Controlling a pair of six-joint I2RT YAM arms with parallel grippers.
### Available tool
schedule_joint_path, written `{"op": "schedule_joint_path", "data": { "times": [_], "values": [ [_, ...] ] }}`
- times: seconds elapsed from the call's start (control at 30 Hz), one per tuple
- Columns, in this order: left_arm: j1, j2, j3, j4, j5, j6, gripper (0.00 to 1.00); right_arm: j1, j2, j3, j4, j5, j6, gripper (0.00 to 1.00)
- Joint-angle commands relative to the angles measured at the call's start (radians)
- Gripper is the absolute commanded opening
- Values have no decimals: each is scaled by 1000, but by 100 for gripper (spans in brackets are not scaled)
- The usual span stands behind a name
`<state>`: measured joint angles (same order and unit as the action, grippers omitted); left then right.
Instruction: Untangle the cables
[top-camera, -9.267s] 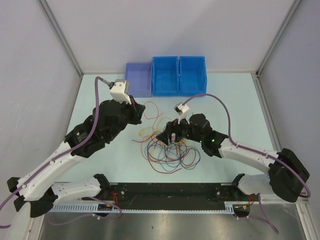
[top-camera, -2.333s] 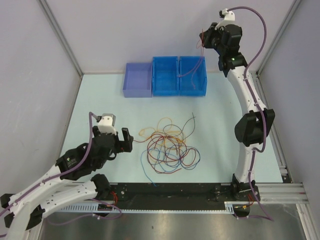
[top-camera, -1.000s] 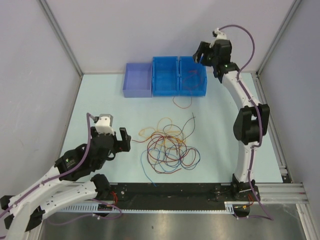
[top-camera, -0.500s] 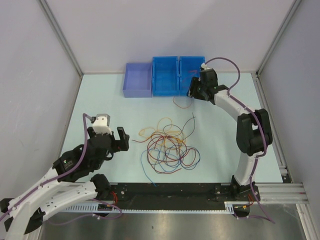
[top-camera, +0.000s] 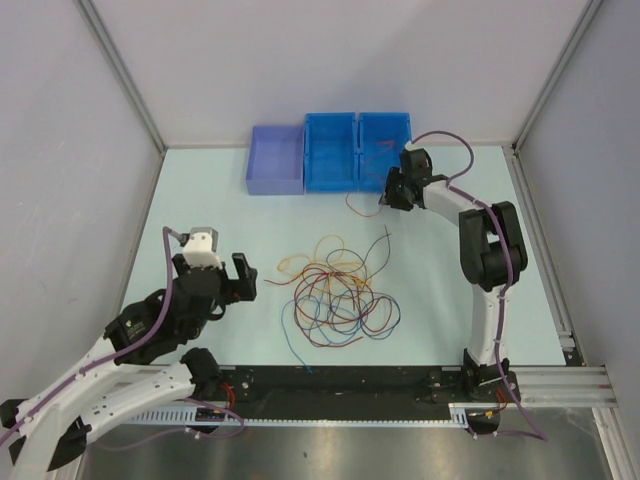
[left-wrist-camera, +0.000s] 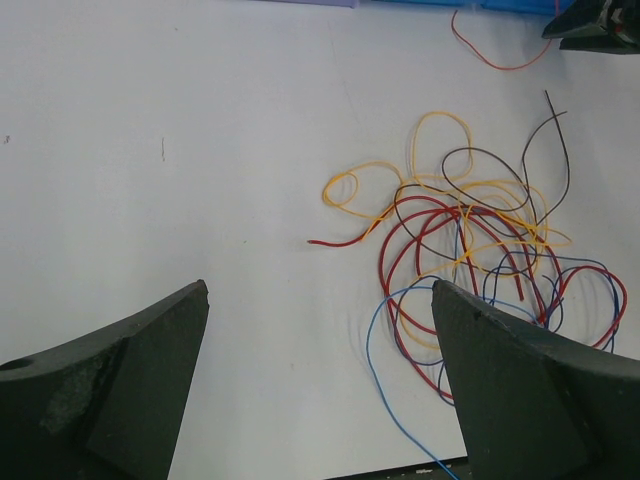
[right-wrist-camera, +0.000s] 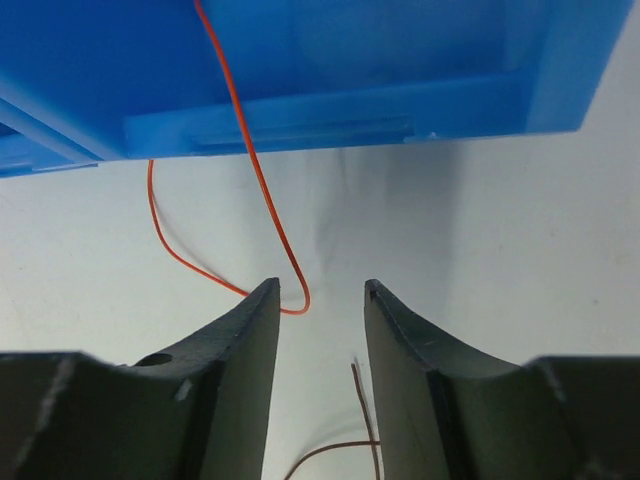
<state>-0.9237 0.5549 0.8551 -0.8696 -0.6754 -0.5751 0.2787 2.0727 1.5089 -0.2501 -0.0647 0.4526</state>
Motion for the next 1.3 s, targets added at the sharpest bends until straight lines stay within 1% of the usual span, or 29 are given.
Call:
{"op": "schedule_joint_path", "data": {
  "times": [0.0,0.03,0.07,0.13,0.17,0.23,0.27,0.37,0.53,0.67,0.73,0.8,0.87,1.03,1.1,1.27],
  "values": [
    [22,-9,4,34,8,17,98,1,26,79,34,-17,9,41],
    [23,-7,4,37,13,18,98,1,30,83,34,-18,9,40],
    [28,-7,4,38,14,20,98,1,35,86,32,-18,9,34],
    [32,-4,2,40,20,23,98,1,47,96,32,-21,8,28],
    [36,-3,2,40,20,23,98,1,49,100,31,-20,8,20],
    [37,-1,2,43,25,24,98,2,47,111,29,-17,-2,14],
    [42,-4,1,43,25,26,98,1,46,120,23,-14,-6,8],
    [45,-3,1,46,28,27,98,1,21,158,-17,-1,-25,0],
    [49,-3,1,47,33,29,98,1,-95,189,-41,9,-41,0],
    [57,-4,-1,52,37,32,98,-3,-122,249,-35,8,-78,0],
    [60,-7,-1,53,42,34,98,-9,-103,295,-55,8,-92,0],
    [63,-10,-2,55,42,35,98,-18,-66,384,-87,8,-103,0],
    [63,-15,-2,55,42,35,98,-27,-22,509,-97,26,-123,0],
    [62,-16,-2,55,40,35,98,-50,104,706,-172,45,-146,0],
    [63,-16,-2,55,39,35,98,-55,133,760,-186,60,-150,0],
    [65,-15,-2,53,36,35,98,-72,155,763,-150,62,-147,0]
  ]
}}
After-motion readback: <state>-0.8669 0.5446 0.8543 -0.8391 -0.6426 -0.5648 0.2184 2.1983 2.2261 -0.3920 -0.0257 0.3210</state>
